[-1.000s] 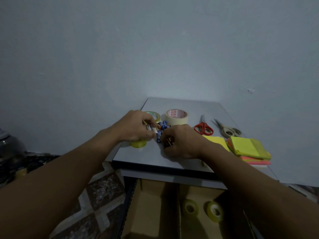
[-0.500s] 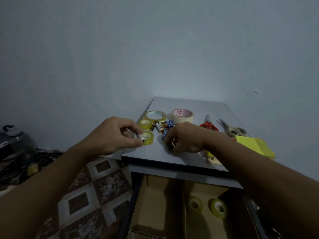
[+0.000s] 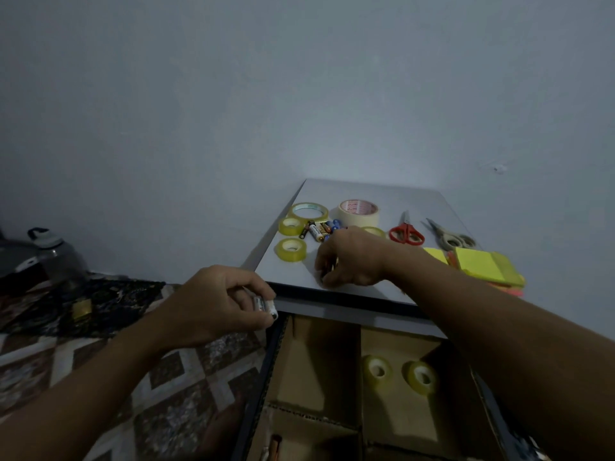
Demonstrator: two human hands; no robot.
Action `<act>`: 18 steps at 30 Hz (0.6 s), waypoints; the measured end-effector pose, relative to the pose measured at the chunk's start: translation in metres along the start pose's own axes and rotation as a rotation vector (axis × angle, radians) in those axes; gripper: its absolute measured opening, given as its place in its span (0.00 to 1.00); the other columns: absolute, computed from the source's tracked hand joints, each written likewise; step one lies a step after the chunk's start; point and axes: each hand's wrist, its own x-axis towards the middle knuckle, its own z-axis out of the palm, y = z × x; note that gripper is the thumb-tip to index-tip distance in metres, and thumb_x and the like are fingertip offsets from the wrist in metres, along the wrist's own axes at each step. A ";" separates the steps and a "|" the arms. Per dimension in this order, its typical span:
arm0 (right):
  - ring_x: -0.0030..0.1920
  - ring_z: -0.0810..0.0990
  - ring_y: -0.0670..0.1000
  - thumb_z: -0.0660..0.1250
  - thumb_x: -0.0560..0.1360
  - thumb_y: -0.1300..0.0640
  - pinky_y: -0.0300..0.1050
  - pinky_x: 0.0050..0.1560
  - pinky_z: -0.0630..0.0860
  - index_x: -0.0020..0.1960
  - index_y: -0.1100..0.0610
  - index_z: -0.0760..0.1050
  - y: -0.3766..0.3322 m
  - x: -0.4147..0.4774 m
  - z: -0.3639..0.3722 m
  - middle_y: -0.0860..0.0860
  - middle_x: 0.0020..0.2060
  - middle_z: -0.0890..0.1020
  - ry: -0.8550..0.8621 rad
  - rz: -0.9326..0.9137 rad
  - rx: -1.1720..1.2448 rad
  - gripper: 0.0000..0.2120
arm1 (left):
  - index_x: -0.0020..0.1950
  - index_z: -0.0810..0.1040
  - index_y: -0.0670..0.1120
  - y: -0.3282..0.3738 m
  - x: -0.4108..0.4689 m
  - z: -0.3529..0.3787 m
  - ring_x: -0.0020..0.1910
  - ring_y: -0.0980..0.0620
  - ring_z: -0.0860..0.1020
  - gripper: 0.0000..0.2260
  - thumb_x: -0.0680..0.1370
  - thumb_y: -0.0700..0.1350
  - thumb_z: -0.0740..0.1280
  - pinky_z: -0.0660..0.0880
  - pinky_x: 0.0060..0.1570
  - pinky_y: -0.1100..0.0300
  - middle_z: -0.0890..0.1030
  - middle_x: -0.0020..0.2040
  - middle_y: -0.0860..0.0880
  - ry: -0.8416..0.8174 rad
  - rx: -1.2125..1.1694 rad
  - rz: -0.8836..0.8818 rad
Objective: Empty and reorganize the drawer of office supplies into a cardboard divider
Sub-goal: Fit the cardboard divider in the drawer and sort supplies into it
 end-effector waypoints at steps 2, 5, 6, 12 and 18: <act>0.52 0.80 0.48 0.72 0.74 0.50 0.41 0.50 0.72 0.59 0.51 0.80 -0.002 -0.005 0.002 0.47 0.52 0.83 0.037 0.007 -0.009 0.15 | 0.49 0.85 0.52 -0.001 -0.012 0.008 0.35 0.48 0.83 0.12 0.68 0.45 0.81 0.79 0.38 0.62 0.85 0.35 0.49 -0.020 0.027 0.017; 0.51 0.78 0.46 0.72 0.74 0.52 0.37 0.47 0.68 0.61 0.52 0.80 -0.005 -0.019 0.003 0.47 0.53 0.83 0.100 0.017 0.011 0.15 | 0.49 0.85 0.54 -0.001 -0.031 0.024 0.38 0.51 0.83 0.12 0.68 0.48 0.81 0.79 0.40 0.61 0.85 0.37 0.51 -0.074 0.056 0.034; 0.49 0.77 0.45 0.72 0.74 0.53 0.35 0.45 0.67 0.61 0.52 0.80 -0.006 -0.025 0.003 0.47 0.53 0.83 0.130 0.020 0.028 0.15 | 0.50 0.84 0.55 -0.001 -0.038 0.031 0.40 0.52 0.83 0.12 0.68 0.49 0.80 0.79 0.41 0.61 0.85 0.39 0.52 -0.107 0.074 0.039; 0.41 0.78 0.42 0.74 0.72 0.54 0.25 0.37 0.68 0.58 0.52 0.82 -0.012 -0.062 0.008 0.45 0.44 0.83 0.298 0.033 0.178 0.14 | 0.55 0.82 0.59 -0.006 -0.063 0.080 0.46 0.60 0.79 0.15 0.70 0.58 0.75 0.79 0.47 0.60 0.82 0.50 0.56 -0.415 0.237 0.061; 0.35 0.74 0.31 0.75 0.72 0.55 0.21 0.36 0.67 0.58 0.53 0.82 -0.020 -0.100 0.015 0.34 0.35 0.75 0.352 0.049 0.256 0.15 | 0.61 0.79 0.56 -0.015 -0.073 0.119 0.50 0.63 0.74 0.15 0.75 0.57 0.69 0.76 0.53 0.60 0.78 0.57 0.58 -0.610 0.412 0.163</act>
